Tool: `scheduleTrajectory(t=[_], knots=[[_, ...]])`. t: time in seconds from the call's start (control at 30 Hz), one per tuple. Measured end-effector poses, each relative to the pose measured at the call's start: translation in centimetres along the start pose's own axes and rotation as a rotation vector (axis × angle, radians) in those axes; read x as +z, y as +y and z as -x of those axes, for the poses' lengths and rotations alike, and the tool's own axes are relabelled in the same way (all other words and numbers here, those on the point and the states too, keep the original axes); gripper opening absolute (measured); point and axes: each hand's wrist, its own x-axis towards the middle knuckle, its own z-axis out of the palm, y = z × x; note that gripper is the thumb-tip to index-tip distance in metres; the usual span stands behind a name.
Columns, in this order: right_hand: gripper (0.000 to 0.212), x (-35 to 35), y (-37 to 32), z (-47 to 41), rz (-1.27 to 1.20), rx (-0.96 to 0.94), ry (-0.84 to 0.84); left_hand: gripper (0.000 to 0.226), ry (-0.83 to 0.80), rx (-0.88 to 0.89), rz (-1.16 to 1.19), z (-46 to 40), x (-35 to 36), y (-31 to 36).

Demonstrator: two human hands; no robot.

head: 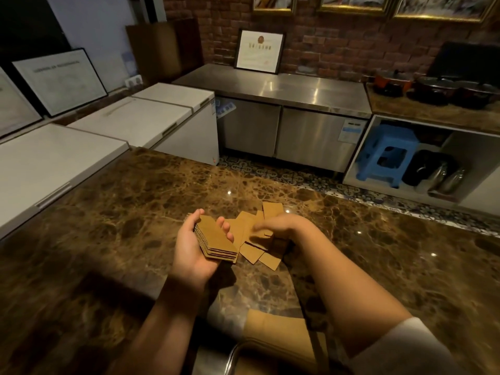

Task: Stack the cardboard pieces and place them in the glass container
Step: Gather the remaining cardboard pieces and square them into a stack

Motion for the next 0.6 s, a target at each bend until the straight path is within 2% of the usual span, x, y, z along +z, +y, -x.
scheduleTrajectory(t=[0.07,0.13,0.17,0.3,0.47,0.5,0.57,0.6], knots=[[0.126,0.2,-0.1,-0.8,-0.127,0.050,0.169,0.017,-0.005,-0.004,0.009,0.0,0.3,-0.1],[0.126,1.0,0.1,-1.4,-0.050,0.136,0.364,0.016,-0.005,-0.007,0.010,0.0,0.4,-0.3],[0.121,1.5,0.2,-1.5,0.001,0.152,0.406,0.016,-0.007,-0.008,0.005,-0.1,0.5,-0.3],[0.088,2.5,0.1,-1.8,-0.001,0.037,0.420,0.017,0.004,-0.007,0.008,-0.2,0.1,-0.4],[0.077,1.8,-0.1,-0.3,-0.041,-0.051,0.384,0.025,0.055,-0.036,0.023,-0.1,-0.4,-0.7],[0.065,1.4,0.1,0.1,-0.129,-0.111,0.373,0.027,0.062,-0.034,0.017,0.0,-0.5,-0.7],[0.038,-0.2,1.0,1.5,-0.455,-0.249,0.311,0.030,0.054,-0.023,-0.005,0.1,-0.3,-0.6],[0.034,-1.1,1.6,2.6,-0.606,-0.292,0.274,0.030,0.043,-0.012,-0.012,0.3,-0.2,-0.5]])
